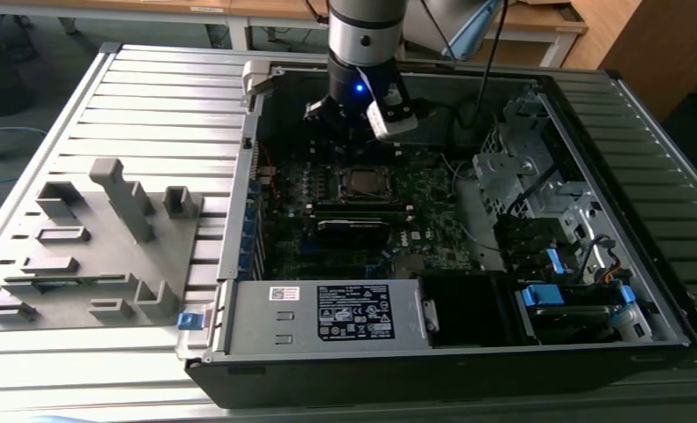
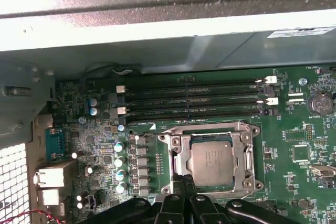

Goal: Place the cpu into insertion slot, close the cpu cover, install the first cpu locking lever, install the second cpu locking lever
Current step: 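Close the cpu cover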

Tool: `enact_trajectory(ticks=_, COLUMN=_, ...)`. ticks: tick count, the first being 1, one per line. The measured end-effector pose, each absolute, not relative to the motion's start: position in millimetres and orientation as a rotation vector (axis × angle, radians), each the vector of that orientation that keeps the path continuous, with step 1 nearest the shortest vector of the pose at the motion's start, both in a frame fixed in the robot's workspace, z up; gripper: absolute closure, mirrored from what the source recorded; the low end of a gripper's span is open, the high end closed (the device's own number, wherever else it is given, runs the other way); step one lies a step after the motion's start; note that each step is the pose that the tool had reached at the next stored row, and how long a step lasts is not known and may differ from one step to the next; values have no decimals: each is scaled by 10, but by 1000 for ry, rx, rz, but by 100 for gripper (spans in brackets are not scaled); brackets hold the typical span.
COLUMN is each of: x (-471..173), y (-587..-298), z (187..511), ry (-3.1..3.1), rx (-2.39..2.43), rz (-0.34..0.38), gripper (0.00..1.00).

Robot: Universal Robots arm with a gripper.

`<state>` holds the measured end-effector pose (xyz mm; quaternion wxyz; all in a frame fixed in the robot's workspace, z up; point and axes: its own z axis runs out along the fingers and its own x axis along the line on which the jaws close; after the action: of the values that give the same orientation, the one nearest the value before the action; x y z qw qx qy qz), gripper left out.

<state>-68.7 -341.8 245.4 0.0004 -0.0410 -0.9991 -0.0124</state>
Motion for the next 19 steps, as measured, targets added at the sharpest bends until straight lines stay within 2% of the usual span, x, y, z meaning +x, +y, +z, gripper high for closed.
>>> enact_trajectory(ticks=19, x=-492, y=-3418, z=2425, ry=-3175, rx=-97, rz=-42, gripper=89)
